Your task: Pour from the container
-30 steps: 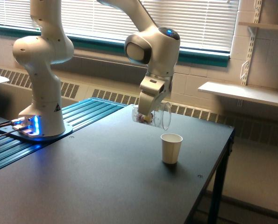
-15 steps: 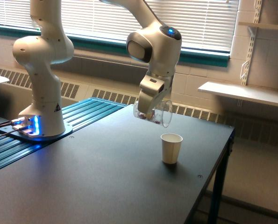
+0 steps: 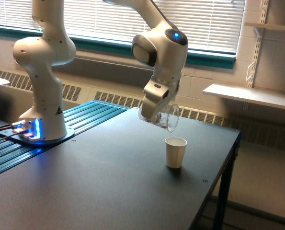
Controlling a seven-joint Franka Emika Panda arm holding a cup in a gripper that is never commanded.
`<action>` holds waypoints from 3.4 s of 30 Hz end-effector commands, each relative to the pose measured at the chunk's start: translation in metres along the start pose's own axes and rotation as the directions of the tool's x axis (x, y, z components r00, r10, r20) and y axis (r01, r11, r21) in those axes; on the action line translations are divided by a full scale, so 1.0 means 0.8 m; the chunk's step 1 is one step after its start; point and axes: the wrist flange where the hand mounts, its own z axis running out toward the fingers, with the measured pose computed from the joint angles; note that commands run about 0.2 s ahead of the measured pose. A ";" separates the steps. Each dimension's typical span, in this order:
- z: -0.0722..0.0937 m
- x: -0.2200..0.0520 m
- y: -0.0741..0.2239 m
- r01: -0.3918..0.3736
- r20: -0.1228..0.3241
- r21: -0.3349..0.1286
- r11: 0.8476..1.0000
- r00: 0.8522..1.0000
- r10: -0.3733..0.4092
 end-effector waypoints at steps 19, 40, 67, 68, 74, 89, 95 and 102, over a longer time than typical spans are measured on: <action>0.011 0.009 -0.015 -0.046 0.108 0.005 0.999 0.993 0.045; 0.029 0.019 -0.013 -0.110 0.216 -0.005 0.994 0.970 0.108; 0.023 0.040 -0.017 -0.144 0.269 0.018 0.989 0.954 0.134; 0.023 0.040 -0.017 -0.144 0.267 0.011 0.989 0.954 0.136; 0.021 0.040 -0.019 -0.153 0.263 0.013 0.988 0.954 0.145; 0.021 0.042 -0.014 -0.170 0.272 0.012 0.985 0.949 0.160; 0.024 0.042 -0.013 -0.173 0.275 0.011 0.985 0.948 0.163; 0.024 0.044 -0.011 -0.190 0.259 0.016 0.982 0.949 0.180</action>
